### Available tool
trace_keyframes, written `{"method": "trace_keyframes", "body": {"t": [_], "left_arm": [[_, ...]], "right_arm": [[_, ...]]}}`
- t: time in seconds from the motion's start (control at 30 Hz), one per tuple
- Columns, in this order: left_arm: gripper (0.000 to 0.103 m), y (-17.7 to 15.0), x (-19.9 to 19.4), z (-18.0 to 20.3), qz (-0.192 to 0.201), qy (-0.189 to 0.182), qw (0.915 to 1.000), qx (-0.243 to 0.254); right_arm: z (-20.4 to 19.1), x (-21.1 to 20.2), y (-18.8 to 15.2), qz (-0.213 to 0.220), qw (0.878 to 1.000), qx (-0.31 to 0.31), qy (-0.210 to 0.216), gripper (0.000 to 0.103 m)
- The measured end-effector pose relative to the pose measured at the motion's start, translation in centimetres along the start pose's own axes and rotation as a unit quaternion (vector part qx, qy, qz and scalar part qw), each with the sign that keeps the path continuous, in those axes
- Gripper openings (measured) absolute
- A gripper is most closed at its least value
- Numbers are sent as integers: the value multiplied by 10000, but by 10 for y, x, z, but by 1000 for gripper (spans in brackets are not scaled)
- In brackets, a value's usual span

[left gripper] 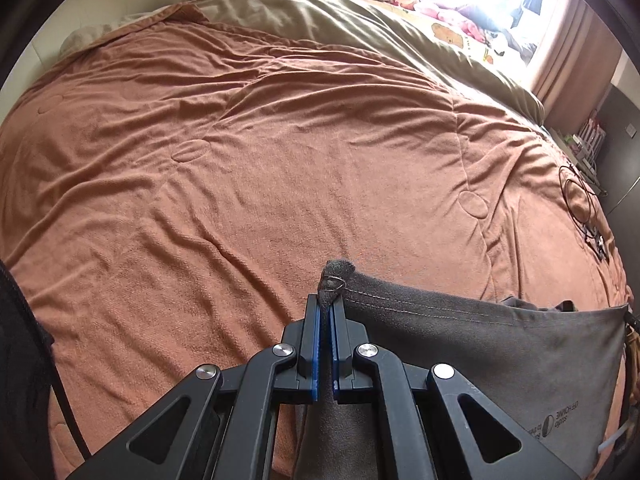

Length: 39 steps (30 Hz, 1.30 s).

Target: Fold small clothes

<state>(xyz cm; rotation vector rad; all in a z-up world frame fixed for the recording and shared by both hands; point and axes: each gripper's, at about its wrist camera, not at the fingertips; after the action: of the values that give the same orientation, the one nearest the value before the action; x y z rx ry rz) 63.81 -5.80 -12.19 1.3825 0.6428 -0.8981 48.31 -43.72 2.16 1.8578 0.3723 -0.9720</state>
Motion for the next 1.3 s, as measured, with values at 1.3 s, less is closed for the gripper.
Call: {"method": "trace_keyframes", "body": {"t": [1.3], "left_arm": [[13, -34, 10, 15, -349, -314, 9989, 58]], "right_arm": [[-2, -1, -51, -592, 9971, -161, 454, 37]]}}
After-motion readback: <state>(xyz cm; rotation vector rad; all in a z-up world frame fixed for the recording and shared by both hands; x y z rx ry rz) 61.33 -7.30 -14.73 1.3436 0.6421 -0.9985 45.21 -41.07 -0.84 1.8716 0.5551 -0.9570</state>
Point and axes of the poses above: each gripper's, at about its wrist camera, not at the fingertips, and x roughly the way its jaws point, z to its right, y to its top, and after that the axes turned 5 degrees about x, right-handed
